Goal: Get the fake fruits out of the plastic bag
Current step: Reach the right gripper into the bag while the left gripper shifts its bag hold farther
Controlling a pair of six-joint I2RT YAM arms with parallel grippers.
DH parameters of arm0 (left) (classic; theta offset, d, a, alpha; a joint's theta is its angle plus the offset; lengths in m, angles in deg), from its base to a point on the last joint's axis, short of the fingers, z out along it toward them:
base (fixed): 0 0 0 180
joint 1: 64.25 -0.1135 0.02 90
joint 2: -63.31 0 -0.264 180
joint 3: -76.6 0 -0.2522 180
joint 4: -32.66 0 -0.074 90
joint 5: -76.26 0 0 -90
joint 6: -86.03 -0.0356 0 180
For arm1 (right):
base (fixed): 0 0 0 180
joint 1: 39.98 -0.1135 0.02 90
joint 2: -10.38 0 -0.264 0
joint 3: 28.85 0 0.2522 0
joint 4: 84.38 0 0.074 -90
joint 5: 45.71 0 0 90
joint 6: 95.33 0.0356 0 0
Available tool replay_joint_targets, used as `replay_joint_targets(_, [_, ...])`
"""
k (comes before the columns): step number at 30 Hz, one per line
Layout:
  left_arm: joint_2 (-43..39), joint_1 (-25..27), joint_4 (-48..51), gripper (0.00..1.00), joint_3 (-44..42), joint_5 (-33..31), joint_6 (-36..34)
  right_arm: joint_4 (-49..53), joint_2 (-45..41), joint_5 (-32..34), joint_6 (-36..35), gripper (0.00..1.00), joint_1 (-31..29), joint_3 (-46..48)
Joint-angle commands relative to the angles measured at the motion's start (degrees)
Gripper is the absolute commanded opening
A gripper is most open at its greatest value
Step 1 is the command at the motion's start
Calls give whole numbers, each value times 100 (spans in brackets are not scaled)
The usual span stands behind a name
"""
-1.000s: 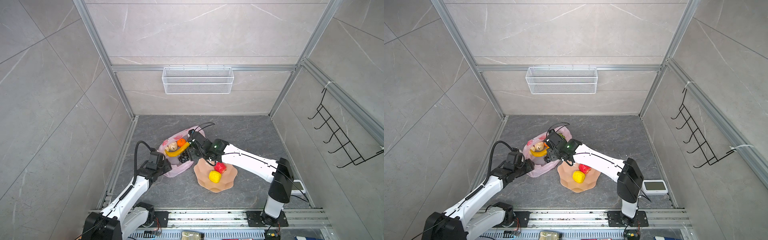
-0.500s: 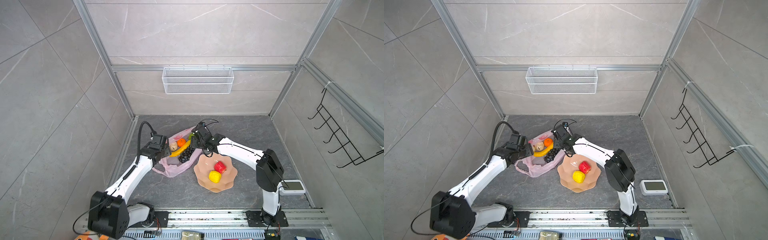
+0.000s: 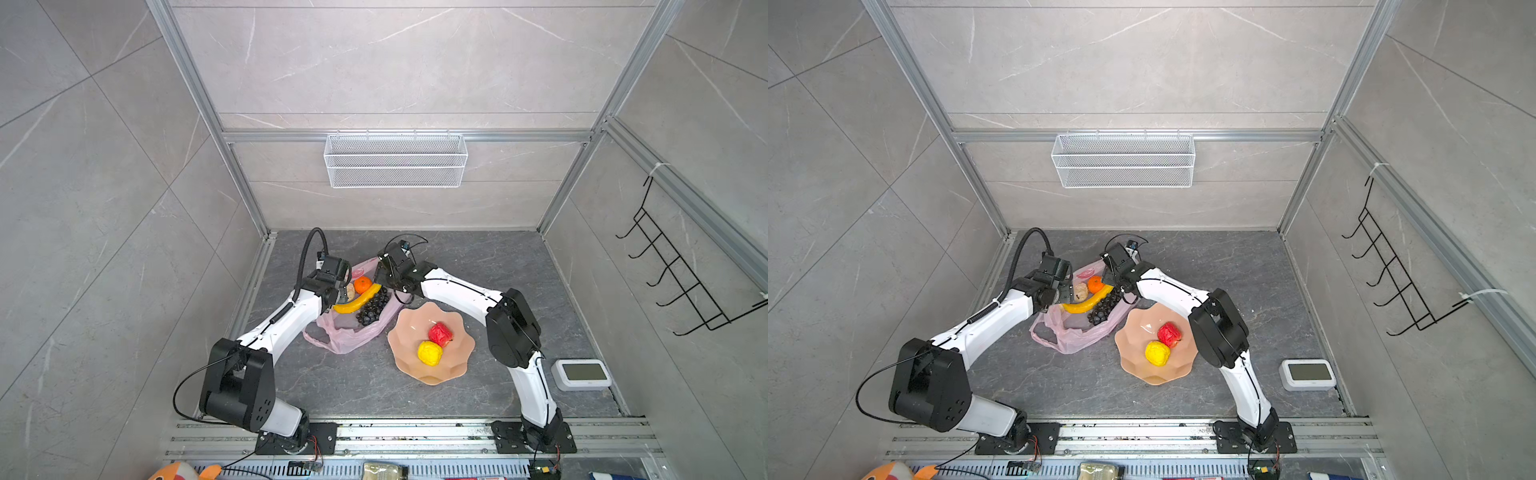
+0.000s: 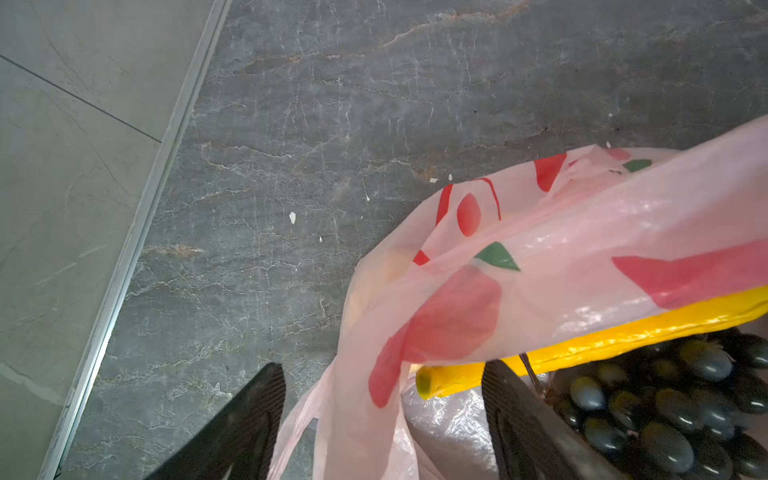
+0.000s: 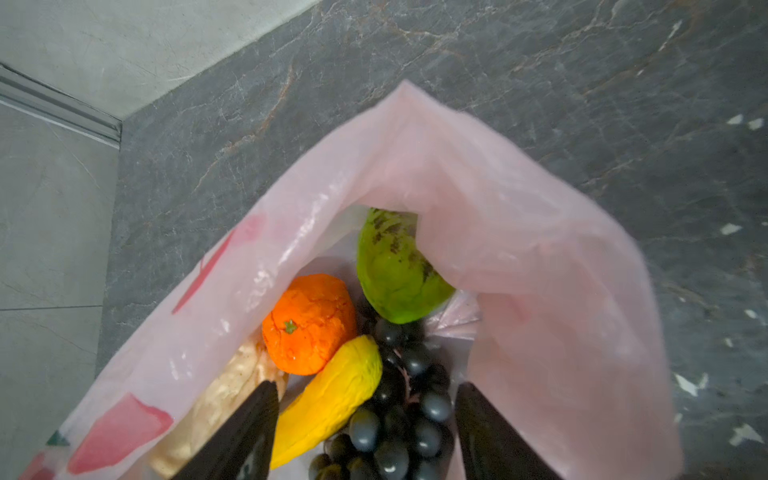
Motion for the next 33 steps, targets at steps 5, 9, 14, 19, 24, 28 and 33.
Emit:
replay_joint_targets(5, [84,-67,-59,81,56,-182,-181,453,537,228,323,70,58,-659])
replay_joint_targets(9, [215,-157,-137,80,10,-48,-97,680,660,484,442,72,72,-824])
replay_joint_targets(14, [422,-319,-38,70,110,52,40,765,869,502,526,73,114,-1004])
replay_joint_targets(19, [355,-326,-250,54,-29,342,54,905,1247,386,493,74,157,-1470])
replay_joint_targets(24, [185,-321,-419,41,-254,409,109,1252,1641,447,529,80,191,-2012])
replay_joint_targets(28, [-19,-325,-490,32,-460,371,200,1633,1948,528,665,80,232,-2485])
replay_joint_targets(33, [-290,-328,-678,24,-782,487,323,1929,2452,538,736,80,288,-3052])
